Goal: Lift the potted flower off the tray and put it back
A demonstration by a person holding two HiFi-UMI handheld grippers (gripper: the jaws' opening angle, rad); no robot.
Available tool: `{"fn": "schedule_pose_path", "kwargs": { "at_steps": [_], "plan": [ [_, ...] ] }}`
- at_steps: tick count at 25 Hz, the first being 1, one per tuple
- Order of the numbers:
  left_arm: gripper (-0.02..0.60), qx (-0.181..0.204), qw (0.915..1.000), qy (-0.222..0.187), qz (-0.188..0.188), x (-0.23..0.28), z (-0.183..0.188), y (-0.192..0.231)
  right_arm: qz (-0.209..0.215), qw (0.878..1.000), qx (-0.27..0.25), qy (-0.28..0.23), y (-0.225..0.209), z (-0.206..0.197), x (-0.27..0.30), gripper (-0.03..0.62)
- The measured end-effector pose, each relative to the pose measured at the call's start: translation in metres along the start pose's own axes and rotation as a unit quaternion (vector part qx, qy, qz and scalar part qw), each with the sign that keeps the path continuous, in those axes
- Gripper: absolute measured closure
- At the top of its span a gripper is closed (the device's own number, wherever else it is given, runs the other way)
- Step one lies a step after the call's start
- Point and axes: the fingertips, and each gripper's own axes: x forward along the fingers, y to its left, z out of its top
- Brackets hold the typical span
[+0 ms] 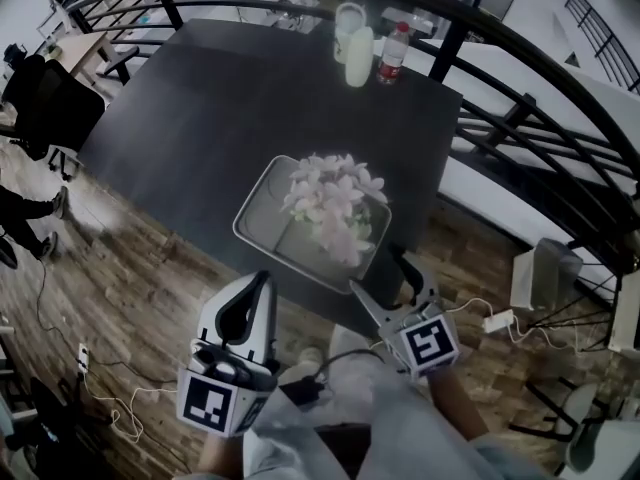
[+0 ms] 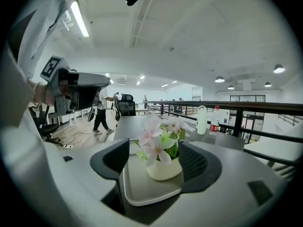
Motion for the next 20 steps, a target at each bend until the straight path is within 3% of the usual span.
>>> {"fn": "schedule_pose_path", "kwargs": {
  "at_steps": [13,20],
  "plan": [
    [0.583,-0.009,0.999,0.015,0.042,0.021,-0.013,0.016,0.054,0.998,-0.018,0.028,-0.012,-0.026,0.049,0.219],
    [0.583,-0.016,0.9982,0.02,0.054,0.028,-0.021,0.02,0.093,0.996,-0.014,0.003,-0.006,-0.017,0.053,0.214]
  ]
}}
